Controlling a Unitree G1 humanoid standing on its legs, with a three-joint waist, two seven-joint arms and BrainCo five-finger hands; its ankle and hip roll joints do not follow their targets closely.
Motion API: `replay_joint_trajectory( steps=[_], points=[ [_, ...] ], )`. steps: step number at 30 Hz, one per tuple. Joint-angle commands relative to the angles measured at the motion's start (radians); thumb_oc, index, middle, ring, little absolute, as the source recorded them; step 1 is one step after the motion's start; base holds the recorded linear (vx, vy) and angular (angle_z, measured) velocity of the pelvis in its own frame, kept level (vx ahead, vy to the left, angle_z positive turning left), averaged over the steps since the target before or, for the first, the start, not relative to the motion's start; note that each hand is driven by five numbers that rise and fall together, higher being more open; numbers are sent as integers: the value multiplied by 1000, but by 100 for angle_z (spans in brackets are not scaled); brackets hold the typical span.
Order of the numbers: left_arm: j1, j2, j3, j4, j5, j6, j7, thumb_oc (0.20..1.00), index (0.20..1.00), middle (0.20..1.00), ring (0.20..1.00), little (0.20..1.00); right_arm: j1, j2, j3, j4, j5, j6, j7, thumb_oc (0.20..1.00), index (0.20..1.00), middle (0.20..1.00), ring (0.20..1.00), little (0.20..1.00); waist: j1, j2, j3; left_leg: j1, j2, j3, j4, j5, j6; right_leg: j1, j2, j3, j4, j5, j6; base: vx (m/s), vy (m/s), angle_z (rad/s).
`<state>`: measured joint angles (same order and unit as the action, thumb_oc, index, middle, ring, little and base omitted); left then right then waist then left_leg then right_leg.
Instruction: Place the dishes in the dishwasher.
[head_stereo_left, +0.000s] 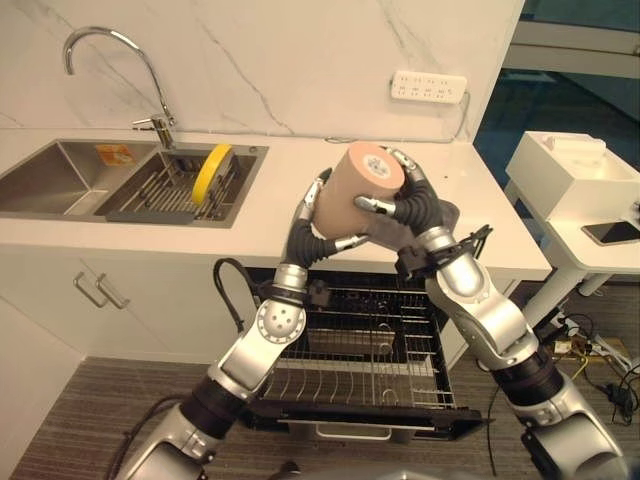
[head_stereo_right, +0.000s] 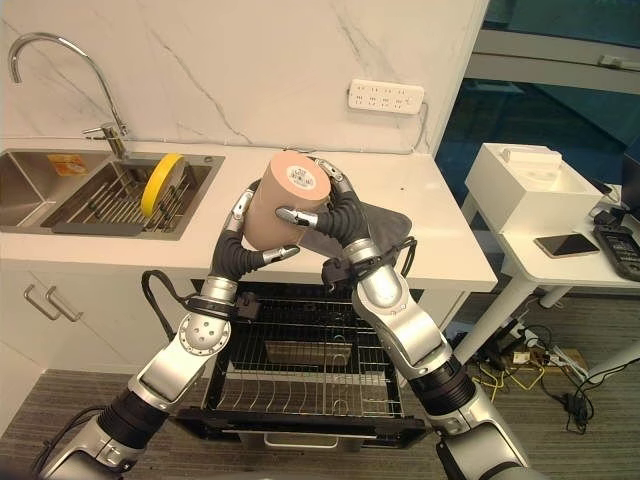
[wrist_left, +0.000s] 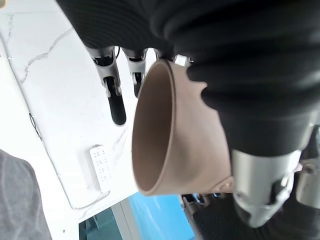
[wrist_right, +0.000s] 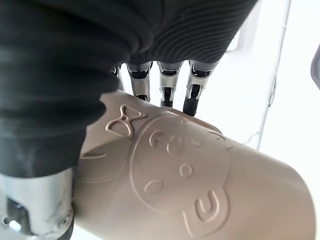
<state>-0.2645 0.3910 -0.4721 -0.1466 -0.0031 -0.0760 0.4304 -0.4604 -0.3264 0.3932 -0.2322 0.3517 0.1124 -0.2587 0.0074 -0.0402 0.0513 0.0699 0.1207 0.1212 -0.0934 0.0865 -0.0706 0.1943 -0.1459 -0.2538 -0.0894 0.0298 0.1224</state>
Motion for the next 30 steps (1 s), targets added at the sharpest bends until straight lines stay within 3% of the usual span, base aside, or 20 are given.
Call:
replay_joint_trajectory(
  steps=[1,2,6,14,18,20,22,25,26,30],
  points=[
    [-55,-6,-25,-6,-51,-16,-5,1000,1000,1000,1000,1000,-125,8,-26,-21,-26,-105,-21,200,200,200,200,200,27,24,3,80,103,55,6,-93,-43,-29,-44,10,2,-26,22,-34,-1,0],
    [-42,-13,-13,-2,-117,-9,-20,1000,1000,1000,1000,1000,-114,3,-36,-26,-26,-108,-27,200,200,200,200,200,28,24,6,76,102,55,6,-84,-41,-33,-44,7,2,-17,20,0,0,0],
    [-12,-16,12,4,-169,2,-8,1000,1000,1000,1000,1000,-89,-6,-47,-25,-30,-120,-43,200,200,200,200,200,29,28,10,77,101,54,6,-83,-40,-32,-43,6,2,-17,20,-17,0,0],
    [106,12,126,-6,-205,-41,-42,1000,1000,1000,1000,1000,24,-73,-144,-54,-42,-154,-35,200,200,200,200,200,32,33,16,77,100,52,6,-81,-39,-31,-43,3,2,-18,15,16,3,0],
    [111,13,131,-9,-205,-41,-50,1000,1000,1000,1000,1000,29,-76,-148,-57,-41,-155,-35,200,200,200,200,200,31,33,15,83,100,51,6,-91,-40,-24,-42,3,2,-26,18,9,0,0],
    [176,39,195,-49,-217,-57,-106,1000,1000,1000,1000,1000,134,-122,-235,-158,-47,-192,-3,200,200,200,200,200,23,36,23,75,93,52,6,-80,-35,-32,-41,9,2,-17,14,101,7,1],
    [237,69,255,-85,-189,-135,-156,1000,1000,1000,1000,1000,246,-166,-297,-217,-37,-226,33,200,200,200,200,200,16,36,42,74,84,47,6,-70,-32,-31,-35,24,3,-17,10,109,-9,2],
    [234,110,291,-98,-197,-139,-179,1000,1000,1000,1000,1000,275,-226,-340,-210,-17,-270,58,200,200,200,200,200,10,26,114,-16,79,9,164,-106,-38,-88,-38,63,129,-66,-5,-97,-24,-5],
    [210,128,294,-74,-224,-97,-191,1000,1000,1000,1000,1000,252,-250,-347,-197,-26,-285,63,200,200,200,200,200,5,26,151,-69,85,-12,234,-124,-41,-138,-39,79,200,-90,-10,-271,-24,2],
    [185,150,304,-60,-241,-69,-220,1000,1000,1000,1000,1000,232,-292,-366,-193,-23,-287,87,200,200,200,200,200,-11,27,209,-150,103,-7,344,-155,-53,-221,-53,86,290,-119,-11,-155,-7,5]
  ],
)
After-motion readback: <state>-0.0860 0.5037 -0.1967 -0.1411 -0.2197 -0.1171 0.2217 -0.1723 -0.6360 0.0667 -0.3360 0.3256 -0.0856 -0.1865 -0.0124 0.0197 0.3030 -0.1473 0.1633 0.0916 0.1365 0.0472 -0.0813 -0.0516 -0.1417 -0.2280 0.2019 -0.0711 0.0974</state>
